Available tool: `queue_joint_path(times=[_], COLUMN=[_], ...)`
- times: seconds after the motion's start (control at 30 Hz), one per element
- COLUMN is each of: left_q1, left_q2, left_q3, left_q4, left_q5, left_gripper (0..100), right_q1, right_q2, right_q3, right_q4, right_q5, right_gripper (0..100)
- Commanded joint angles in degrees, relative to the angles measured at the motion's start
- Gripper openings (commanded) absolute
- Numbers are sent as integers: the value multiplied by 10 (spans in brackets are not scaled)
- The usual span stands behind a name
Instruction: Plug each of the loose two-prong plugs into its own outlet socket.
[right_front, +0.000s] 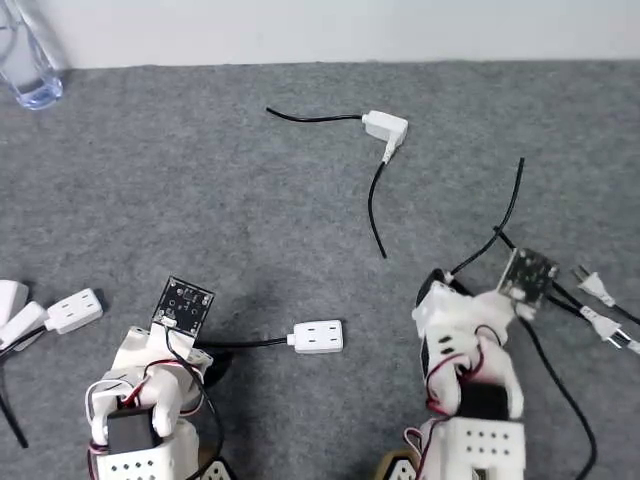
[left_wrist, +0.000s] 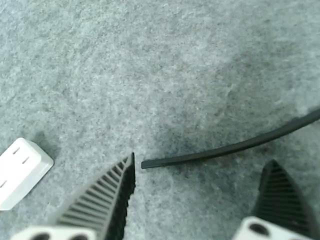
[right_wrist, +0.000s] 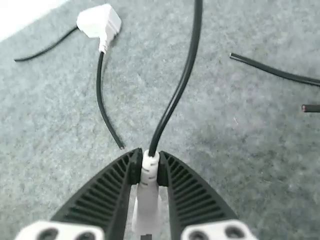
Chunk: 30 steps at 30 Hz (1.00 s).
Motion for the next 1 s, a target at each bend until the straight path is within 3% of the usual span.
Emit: queue_joint_path(times=[0.0,0.13,0.5,0.63,0.73,0.83,0.97], left_q1=[0,0,-3,-3,-3,-2,-3], left_q2=[-10,-10,-10,-10,-10,-10,-10], left_q3=[-1,-1,0,0,0,0,0], left_q4=[2,2,2,2,2,2,2], left_q5=[4,4,4,4,4,4,4], left_gripper=[372,372,372,372,372,372,372], right_q1=[1,1,-10,-10,-10,6,11], right_q2=[-111,-182,-162,-162,-167,-167,-167], right_q3=[52,38,49,49,49,49,49], right_q4=[-14,83,95,159,190,165,157], right_q5=[40,60,84,84,71,16,9], right_gripper=[8,8,9,9,9,9,9])
